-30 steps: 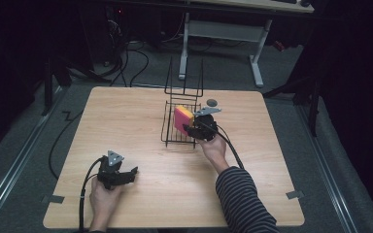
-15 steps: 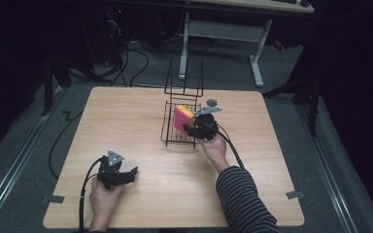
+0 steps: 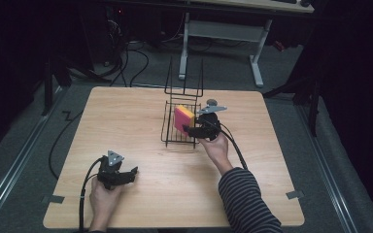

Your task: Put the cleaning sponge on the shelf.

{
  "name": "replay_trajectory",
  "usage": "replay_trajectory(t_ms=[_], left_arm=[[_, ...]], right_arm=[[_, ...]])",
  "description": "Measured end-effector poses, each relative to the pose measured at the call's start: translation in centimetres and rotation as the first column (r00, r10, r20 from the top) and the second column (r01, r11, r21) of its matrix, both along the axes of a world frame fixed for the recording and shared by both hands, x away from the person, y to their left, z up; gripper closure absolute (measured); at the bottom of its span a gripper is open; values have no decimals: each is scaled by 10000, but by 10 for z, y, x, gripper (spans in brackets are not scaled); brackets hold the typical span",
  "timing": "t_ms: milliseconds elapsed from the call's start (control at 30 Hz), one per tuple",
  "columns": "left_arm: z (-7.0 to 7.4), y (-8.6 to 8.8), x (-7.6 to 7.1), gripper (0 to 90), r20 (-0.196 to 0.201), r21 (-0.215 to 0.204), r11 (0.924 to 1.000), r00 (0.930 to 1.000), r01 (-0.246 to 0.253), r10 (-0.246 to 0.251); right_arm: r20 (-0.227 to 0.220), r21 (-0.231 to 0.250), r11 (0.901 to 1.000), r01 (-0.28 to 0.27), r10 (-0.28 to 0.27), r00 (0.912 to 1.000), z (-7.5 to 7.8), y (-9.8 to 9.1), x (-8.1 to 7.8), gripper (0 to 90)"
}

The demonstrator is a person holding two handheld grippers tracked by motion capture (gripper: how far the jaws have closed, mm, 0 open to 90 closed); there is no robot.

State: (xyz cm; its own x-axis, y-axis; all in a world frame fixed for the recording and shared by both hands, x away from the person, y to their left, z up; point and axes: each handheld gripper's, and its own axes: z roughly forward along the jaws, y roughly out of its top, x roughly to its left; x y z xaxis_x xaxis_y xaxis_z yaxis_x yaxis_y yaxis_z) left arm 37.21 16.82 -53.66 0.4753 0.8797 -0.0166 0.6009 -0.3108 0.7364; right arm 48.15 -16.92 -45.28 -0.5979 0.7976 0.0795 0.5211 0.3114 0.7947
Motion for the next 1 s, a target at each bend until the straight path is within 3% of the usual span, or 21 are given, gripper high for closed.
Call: replay_trajectory(t_ms=[367,1000], left_arm=[[0,0,0,215,0,3,10000,10000,2,-2],[0,0,0,215,3,5,10000,10000,0,0]], right_arm=[[106,482,9988,4,-9,9999,11,-14,-12,371],[588,822,9965,-177,129,9982,30,-37,-30,377]])
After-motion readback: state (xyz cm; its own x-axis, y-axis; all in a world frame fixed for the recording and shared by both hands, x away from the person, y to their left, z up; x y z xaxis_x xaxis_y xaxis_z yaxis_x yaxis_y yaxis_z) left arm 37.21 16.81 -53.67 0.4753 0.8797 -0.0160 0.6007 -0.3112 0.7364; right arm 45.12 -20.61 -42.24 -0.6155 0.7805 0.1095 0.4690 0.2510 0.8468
